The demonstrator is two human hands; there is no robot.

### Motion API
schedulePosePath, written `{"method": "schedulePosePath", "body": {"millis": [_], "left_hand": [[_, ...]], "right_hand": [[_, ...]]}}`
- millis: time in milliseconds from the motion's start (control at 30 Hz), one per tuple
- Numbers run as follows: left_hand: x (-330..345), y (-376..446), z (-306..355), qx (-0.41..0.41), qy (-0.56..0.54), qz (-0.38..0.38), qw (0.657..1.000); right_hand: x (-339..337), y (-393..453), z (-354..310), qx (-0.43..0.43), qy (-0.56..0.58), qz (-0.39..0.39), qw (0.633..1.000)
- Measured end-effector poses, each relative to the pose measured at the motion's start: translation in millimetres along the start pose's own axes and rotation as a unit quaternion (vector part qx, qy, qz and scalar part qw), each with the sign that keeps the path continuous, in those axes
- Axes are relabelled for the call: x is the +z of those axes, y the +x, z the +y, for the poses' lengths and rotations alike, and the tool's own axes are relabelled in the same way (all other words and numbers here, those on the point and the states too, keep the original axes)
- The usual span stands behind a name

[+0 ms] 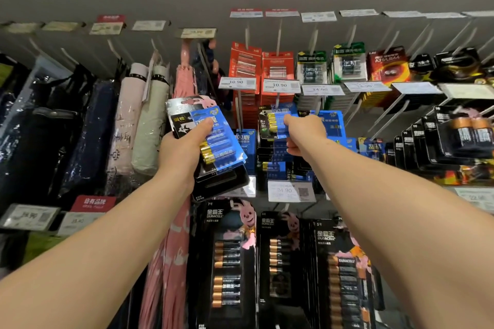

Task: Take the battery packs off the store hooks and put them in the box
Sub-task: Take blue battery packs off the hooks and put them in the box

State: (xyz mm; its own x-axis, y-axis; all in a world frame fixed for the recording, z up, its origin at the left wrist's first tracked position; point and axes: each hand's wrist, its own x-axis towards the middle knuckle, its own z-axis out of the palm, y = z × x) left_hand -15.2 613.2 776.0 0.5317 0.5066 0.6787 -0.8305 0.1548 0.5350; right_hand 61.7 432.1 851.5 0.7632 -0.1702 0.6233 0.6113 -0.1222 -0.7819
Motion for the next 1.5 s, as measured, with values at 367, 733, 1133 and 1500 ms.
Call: {"method": "schedulePosePath", "body": {"millis": [367, 733, 1133, 1500], "left_hand": [[1, 1, -7, -0.008, -0.010, 0.038, 0.999], [36, -19, -20, -0.049, -0.022, 0.028, 0.998], [49, -19, -34, -0.083, -0.037, 0.014, 0.996], [28, 1, -16, -0.023, 0.003, 0.016, 1.000]], "right_hand": [[-9, -5, 26, -0.041, -0.194, 0.034, 0.980], [-23, -52, 6, -0.104, -0.093, -0.262, 0.955], [-12, -69, -11, -0.012, 0.039, -0.197, 0.979], [-9, -32, -5, -0.009, 0.110, -0.049, 0.993]]}}
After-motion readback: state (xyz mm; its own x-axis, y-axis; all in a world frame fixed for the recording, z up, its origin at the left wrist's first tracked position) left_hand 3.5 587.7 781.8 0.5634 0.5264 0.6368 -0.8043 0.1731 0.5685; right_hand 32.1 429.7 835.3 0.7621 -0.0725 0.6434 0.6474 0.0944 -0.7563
